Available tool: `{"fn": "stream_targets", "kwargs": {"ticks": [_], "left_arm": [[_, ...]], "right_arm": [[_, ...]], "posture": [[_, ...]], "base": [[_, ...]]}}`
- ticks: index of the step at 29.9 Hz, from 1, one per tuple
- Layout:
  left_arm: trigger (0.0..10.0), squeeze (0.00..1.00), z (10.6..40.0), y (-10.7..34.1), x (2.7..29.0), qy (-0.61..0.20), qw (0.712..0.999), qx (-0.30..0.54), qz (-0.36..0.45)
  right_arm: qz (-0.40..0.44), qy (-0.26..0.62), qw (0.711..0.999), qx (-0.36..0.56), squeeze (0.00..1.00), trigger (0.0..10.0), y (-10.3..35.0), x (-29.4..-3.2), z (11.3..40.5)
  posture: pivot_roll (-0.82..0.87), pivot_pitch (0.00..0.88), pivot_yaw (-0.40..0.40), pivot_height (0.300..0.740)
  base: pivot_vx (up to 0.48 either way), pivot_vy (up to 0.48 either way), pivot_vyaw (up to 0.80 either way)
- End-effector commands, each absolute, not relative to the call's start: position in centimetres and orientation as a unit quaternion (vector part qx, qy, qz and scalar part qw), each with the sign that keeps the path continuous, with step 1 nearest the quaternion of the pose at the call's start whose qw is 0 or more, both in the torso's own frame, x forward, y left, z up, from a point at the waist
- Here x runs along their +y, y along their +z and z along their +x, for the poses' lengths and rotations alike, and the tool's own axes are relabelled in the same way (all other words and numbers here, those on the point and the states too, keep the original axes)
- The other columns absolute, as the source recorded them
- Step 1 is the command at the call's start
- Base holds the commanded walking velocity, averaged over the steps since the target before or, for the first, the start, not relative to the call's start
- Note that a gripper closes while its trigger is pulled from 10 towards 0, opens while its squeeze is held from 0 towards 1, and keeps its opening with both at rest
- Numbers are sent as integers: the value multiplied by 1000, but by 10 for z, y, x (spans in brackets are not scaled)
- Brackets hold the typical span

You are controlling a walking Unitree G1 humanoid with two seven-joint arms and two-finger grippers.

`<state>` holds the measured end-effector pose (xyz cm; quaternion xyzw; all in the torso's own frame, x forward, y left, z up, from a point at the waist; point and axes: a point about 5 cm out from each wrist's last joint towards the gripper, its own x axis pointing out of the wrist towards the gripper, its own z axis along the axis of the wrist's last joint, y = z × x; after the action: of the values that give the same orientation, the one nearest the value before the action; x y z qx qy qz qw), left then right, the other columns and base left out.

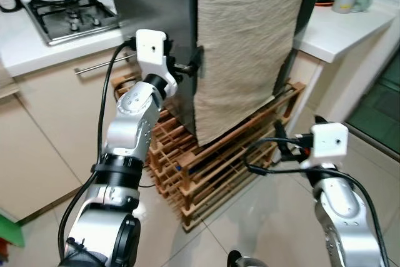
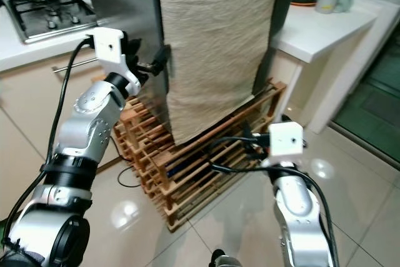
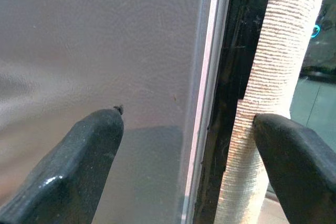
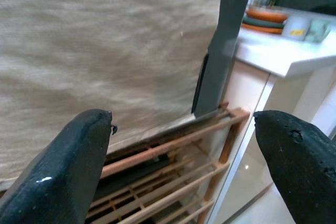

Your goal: Restocking fridge

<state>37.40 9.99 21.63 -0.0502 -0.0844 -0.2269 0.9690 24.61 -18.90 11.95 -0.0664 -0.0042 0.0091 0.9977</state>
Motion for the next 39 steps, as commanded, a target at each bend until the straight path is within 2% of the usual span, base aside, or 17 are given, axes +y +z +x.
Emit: {"fn": "stream_targets", "kwargs": {"ticks": [1, 10, 22, 31, 34, 39], "left_arm": [[10000, 0, 380, 222, 85, -244, 965, -85, -48], [10000, 0, 375, 218, 72, -273, 956, -82, -73], [10000, 0, 347, 207, 78, -300, 947, -75, -87], [10000, 0, 364, 207, 73, -296, 946, -67, -116], [10000, 0, 361, 214, 50, -368, 915, -57, -154], [10000, 0, 355, 218, 39, -417, 891, -52, -171]], "right_arm": [[-56, 2, 998, 1, 0, 10000, 119, -190, 244], [-54, 5, 998, 7, 0, 10000, 115, -186, 238], [-55, -1, 998, 12, 0, 10000, 111, -190, 240], [-46, 3, 999, -7, 0, 10000, 115, -182, 261], [-51, -7, 999, -15, 0, 10000, 118, -185, 260], [-52, -17, 998, -17, 0, 10000, 119, -188, 256]], "posture": [[-101, 0, 48, 740], [-118, 0, 67, 740], [-92, 0, 66, 740], [-85, 0, 78, 740], [-119, 0, 110, 740], [-143, 0, 127, 740]], "base": [[0, 0, 0], [0, 0, 0], [0, 0, 0], [0, 0, 0], [0, 0, 0], [0, 0, 0]]}}
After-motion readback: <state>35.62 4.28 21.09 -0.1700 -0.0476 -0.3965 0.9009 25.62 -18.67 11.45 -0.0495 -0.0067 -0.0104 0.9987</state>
